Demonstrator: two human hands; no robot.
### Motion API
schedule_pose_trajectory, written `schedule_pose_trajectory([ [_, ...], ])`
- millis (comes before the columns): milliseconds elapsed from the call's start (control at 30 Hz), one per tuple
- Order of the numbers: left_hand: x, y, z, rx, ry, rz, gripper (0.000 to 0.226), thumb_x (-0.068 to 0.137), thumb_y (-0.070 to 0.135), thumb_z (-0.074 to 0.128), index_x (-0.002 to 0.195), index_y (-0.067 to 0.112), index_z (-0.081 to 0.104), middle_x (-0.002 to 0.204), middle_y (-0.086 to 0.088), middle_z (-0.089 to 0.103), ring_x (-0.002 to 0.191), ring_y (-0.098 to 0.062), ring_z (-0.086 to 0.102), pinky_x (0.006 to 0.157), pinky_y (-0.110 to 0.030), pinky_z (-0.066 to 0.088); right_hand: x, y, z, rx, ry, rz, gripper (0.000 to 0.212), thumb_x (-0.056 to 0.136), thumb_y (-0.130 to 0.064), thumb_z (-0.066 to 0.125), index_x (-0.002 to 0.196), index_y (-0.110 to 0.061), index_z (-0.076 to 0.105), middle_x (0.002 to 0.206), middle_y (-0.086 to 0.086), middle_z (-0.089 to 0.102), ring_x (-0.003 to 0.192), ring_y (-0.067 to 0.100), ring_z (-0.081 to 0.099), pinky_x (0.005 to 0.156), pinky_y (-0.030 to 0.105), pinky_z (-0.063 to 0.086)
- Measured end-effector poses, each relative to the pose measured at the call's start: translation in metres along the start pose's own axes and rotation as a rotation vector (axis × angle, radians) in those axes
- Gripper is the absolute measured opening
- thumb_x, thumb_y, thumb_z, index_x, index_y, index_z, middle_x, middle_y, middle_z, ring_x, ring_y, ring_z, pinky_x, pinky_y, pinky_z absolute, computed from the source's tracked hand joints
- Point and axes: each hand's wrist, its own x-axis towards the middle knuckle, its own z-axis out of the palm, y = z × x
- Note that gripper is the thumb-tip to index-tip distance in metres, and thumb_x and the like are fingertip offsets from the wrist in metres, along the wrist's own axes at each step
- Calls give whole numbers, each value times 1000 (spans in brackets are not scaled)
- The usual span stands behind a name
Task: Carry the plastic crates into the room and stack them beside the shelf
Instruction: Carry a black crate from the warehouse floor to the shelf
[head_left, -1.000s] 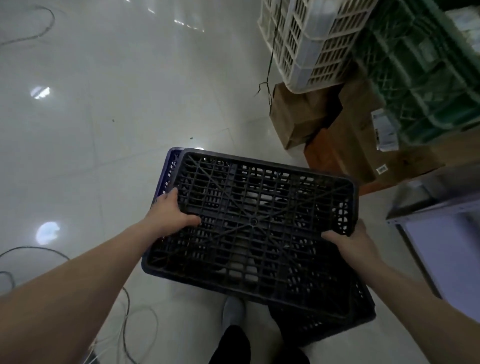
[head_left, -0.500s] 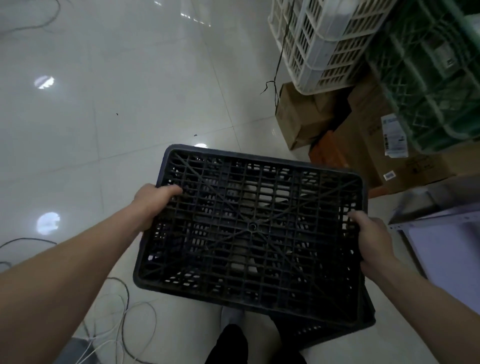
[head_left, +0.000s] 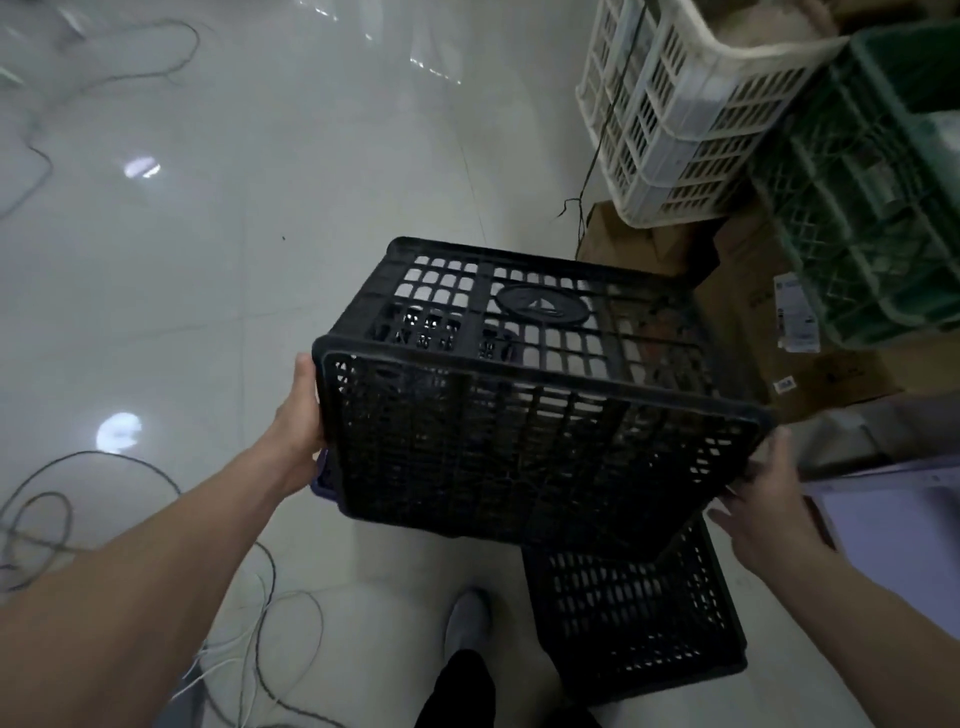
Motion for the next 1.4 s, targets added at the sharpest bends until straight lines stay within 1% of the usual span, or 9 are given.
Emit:
schedule_pose_trajectory([
  [100, 7, -42, -11, 5, 14, -55, 105, 90, 80, -1, 98, 3, 70, 89, -10, 69, 83, -19, 58, 81, -44, 52, 2, 17, -8, 21, -11, 14, 83, 103, -70, 26, 154, -7, 43, 143, 12, 53, 125, 28, 51, 100, 42, 36],
  [167, 11, -68, -23, -49, 0, -93, 110, 85, 86, 1, 105, 3, 71, 109, -13, 71, 117, -26, 57, 117, -62, 20, 2, 21, -12, 6, -35, 21, 88, 102, -72, 25, 154, -3, 41, 152, 17, 49, 139, 32, 46, 106, 45, 36],
  [333, 2, -99, -43, -55, -70, -174, 107, 82, 88, -2, 153, 20, 40, 158, -13, 38, 152, -27, 24, 122, -58, -3, 3, 26, -22, -114, -110, 34, 88, 102, -73, 23, 147, -3, 49, 150, 24, 51, 140, 39, 46, 116, 52, 32],
  [533, 7, -121, -53, 136, -130, -243, 110, 79, 92, 11, 137, 13, 61, 148, -14, 53, 145, -32, 37, 123, -56, 3, -10, 22, -31, -286, -260, 229, 69, 98, -77, 30, 131, -27, 64, 140, 17, 61, 126, 41, 57, 105, 56, 39],
  [667, 4, -119, -40, 310, -117, -244, 106, 70, 93, 31, 150, 25, 47, 154, -7, 47, 143, -34, 38, 119, -52, 15, -18, 25, -19, -454, -331, 233, 67, 95, -77, 39, 144, -34, 55, 138, 8, 63, 121, 38, 61, 103, 56, 44],
  [867, 16, -114, -33, 220, -54, -105, 104, 74, 93, 42, 148, 21, 47, 148, -5, 53, 136, -30, 49, 116, -46, 33, 32, 55, -14, -374, -285, 114, 109, 53, -99, 66, 142, -37, 60, 144, 0, 63, 133, 33, 59, 113, 60, 43],
  [967, 71, -136, -43, 146, 9, -9, 112, 52, 102, 52, 134, 24, 58, 126, -4, 69, 113, -28, 67, 103, -51, 49, 55, 64, -10, -305, -281, 15, 98, 51, -95, 72, 131, -39, 69, 129, -3, 73, 120, 31, 68, 108, 59, 49],
  [1233, 49, -83, -21, -77, -32, 67, 88, 68, 86, 53, 121, 18, 70, 110, -9, 76, 103, -32, 73, 95, -54, 54, 18, 25, 25, -155, -152, -76, 65, 68, -70, 73, 114, -25, 78, 109, 6, 80, 106, 34, 74, 102, 57, 54],
  [1400, 23, -46, -17, -162, 3, 109, 81, 75, 86, 46, 117, 23, 74, 111, -9, 76, 106, -32, 71, 99, -54, 52, 17, -8, 23, -92, -131, -134, 85, 54, -85, 76, 119, -30, 77, 118, 4, 78, 114, 32, 72, 103, 56, 53],
])
